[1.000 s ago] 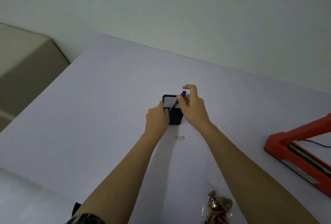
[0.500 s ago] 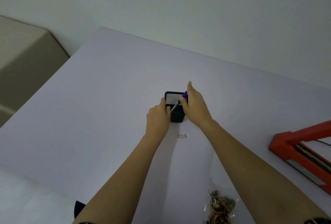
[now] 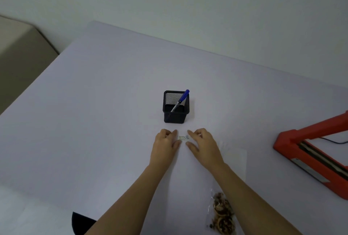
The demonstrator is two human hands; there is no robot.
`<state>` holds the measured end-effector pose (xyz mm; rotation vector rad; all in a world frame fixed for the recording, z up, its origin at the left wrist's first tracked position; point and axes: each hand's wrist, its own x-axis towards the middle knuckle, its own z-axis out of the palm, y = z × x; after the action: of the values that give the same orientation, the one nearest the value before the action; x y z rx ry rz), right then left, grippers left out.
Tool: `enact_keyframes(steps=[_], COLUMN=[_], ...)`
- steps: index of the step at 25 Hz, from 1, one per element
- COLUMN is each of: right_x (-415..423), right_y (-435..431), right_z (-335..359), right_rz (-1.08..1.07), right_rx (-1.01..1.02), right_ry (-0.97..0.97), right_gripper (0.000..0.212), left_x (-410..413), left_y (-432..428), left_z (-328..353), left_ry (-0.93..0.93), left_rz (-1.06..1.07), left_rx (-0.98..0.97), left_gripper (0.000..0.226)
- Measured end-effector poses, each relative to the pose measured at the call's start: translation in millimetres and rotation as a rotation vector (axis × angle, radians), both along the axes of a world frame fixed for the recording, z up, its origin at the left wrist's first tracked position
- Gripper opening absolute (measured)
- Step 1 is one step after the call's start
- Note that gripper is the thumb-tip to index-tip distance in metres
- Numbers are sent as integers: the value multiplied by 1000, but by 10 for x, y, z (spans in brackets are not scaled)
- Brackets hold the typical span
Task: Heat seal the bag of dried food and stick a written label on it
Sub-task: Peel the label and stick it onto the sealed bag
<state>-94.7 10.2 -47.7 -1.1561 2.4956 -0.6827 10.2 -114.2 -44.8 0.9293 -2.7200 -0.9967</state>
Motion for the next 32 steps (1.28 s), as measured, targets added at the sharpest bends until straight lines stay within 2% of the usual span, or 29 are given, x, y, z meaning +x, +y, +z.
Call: enact_keyframes(steps=[4, 7, 9, 12, 19, 21, 25, 32], right_x=[16, 19, -4, 5, 68, 94, 217, 521], right_y=[-30, -37, -40, -53, -85, -76, -25, 313], right_z=[19, 33, 33, 21, 37, 108, 533, 1728], right_rz=[-41, -46, -61, -88, -110, -139, -310, -375], right_rx=[-36, -33, -24, -35, -82, -91, -247, -603], right_ry=[10, -34, -66, -82, -149, -235, -499, -606], right_gripper=[26, 34, 35, 23, 8, 5, 7, 17], left_x=[-16, -16, -40, -73, -41, -11, 62, 296], left_y=[70, 72, 54, 30, 14, 30, 39, 218], left_z=[-23, -53, -54, -46, 5, 66, 419, 1535], left_ry=[83, 130, 111, 96, 134, 145, 205, 375], left_rz=[4, -3, 22, 64, 96, 83, 106, 84], left_rx=[-74, -121, -62, 34, 128, 169, 307, 526], left_gripper=[20, 10, 12, 16, 12, 12, 10, 8])
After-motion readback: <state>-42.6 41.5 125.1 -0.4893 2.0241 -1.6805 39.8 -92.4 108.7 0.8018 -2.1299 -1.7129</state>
